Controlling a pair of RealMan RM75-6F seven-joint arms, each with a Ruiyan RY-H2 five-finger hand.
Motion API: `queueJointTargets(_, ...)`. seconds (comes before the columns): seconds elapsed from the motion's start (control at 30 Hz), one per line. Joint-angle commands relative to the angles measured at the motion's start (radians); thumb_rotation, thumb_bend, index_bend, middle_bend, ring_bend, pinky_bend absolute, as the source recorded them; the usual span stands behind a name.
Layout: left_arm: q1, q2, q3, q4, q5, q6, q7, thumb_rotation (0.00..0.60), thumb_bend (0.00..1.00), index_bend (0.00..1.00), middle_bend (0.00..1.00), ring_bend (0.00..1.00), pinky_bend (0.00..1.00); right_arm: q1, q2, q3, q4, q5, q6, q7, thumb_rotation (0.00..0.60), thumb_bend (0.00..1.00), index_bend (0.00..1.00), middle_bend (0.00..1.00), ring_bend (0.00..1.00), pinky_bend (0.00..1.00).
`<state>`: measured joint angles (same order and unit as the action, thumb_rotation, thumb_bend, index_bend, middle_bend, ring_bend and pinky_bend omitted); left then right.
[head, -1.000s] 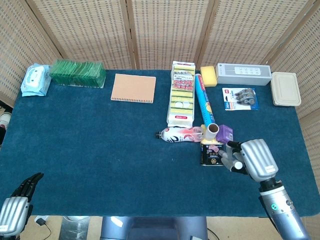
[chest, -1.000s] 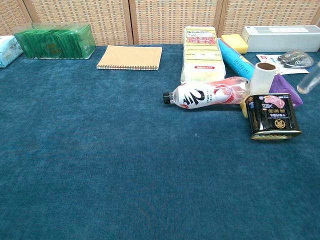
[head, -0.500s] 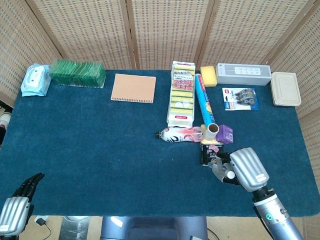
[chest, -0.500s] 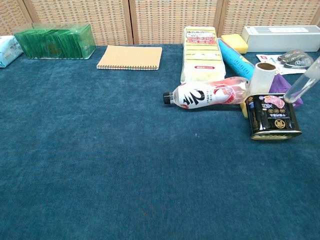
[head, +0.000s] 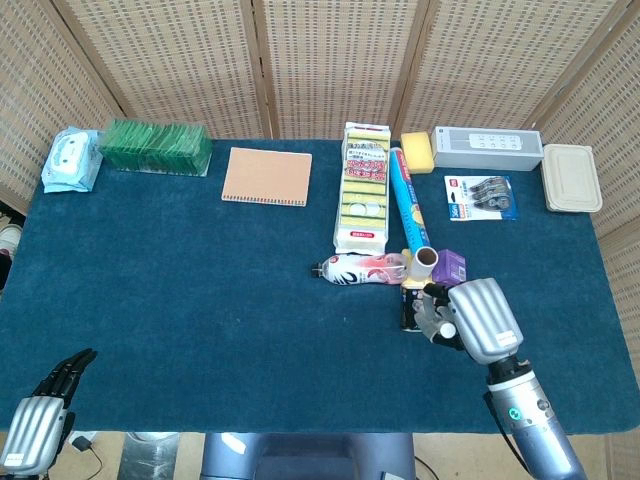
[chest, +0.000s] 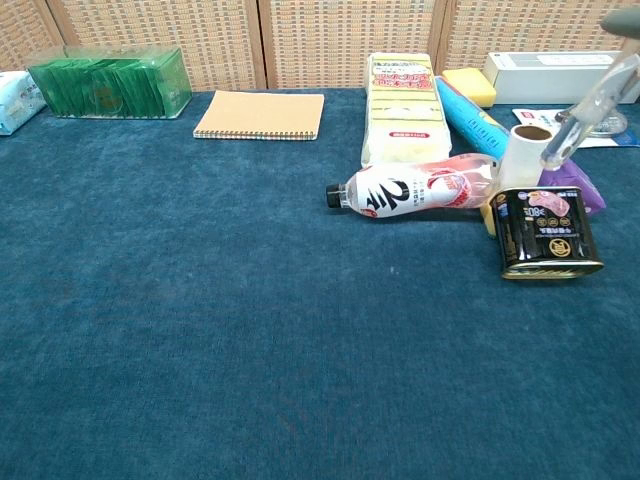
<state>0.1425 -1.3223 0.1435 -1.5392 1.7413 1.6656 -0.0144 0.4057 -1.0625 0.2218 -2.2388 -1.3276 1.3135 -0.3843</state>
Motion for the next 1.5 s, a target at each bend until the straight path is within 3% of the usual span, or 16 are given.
queueJointTargets(0.03, -0.002, 0.000, -0.007, -0.001, -0.016, -0.010, -0.001, 0.600, 0.20, 0.10, 0.14, 0.15, 0.31, 0.058, -0.019, 0.076, 0.025, 0.116, -0.021, 0.002, 0.600, 0.43, 0.80, 0.99, 1.00, 1.00)
queueJointTargets(0.27, -0.002, -0.001, -0.001, -0.004, -0.012, -0.015, -0.001, 0.600, 0.20, 0.10, 0.14, 0.15, 0.31, 0.143, -0.007, 0.162, 0.070, 0.290, -0.080, 0.008, 0.600, 0.43, 0.80, 0.99, 1.00, 1.00)
queueJointTargets(0.6, 0.001, 0.000, -0.002, 0.001, -0.025, -0.016, -0.019, 0.600, 0.20, 0.10, 0.14, 0.15, 0.31, 0.256, -0.007, 0.198, 0.142, 0.475, -0.166, -0.014, 0.600, 0.43, 0.80, 0.99, 1.00, 1.00)
queueJointTargets(0.97, 0.005, -0.005, -0.001, 0.008, -0.040, -0.027, -0.024, 0.600, 0.20, 0.10, 0.14, 0.15, 0.31, 0.320, -0.012, 0.194, 0.209, 0.524, -0.189, -0.020, 0.600, 0.43, 0.80, 0.99, 1.00, 1.00)
queueJointTargets(1.5, 0.008, -0.006, 0.002, 0.004, -0.034, -0.026, -0.011, 0.600, 0.20, 0.10, 0.14, 0.15, 0.31, 0.337, -0.033, 0.142, 0.290, 0.508, -0.196, 0.005, 0.600, 0.43, 0.80, 0.99, 1.00, 1.00)
